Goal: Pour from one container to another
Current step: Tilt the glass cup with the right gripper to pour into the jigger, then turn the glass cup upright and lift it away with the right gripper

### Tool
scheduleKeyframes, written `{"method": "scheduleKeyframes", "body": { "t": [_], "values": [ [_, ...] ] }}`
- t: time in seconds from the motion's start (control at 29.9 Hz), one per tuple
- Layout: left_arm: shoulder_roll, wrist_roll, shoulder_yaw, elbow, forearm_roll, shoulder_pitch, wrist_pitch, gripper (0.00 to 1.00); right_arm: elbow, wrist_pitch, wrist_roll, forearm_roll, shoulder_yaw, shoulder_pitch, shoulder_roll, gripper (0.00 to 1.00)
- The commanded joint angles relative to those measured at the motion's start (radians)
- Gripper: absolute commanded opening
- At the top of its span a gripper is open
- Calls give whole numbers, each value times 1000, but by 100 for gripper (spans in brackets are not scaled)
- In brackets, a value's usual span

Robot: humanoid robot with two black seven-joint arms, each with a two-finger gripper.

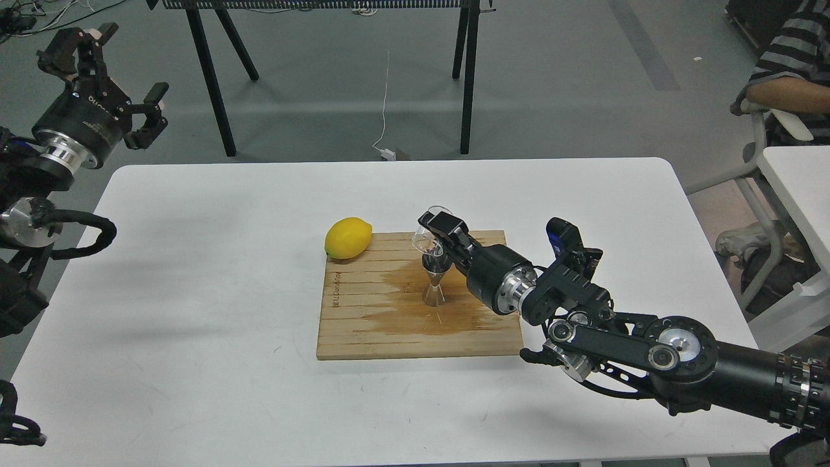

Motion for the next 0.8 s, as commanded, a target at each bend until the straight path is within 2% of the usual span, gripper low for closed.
{"method": "scheduleKeyframes", "body": {
  "t": [0.0,0.4,0.67,0.77],
  "values": [
    [0,0,0,0,0,-2,0,99,0,0,0,-1,-1,3,-4,35],
    [0,0,0,0,0,-3,1,99,24,-2,6,20,66,-18,-44,35],
    [0,0,0,1,0,-6,2,99,43,1,35,216,379,-159,-28,35],
    [0,1,0,1,0,-8,2,99,46,35,41,334,538,-221,-7,35]
  ]
}}
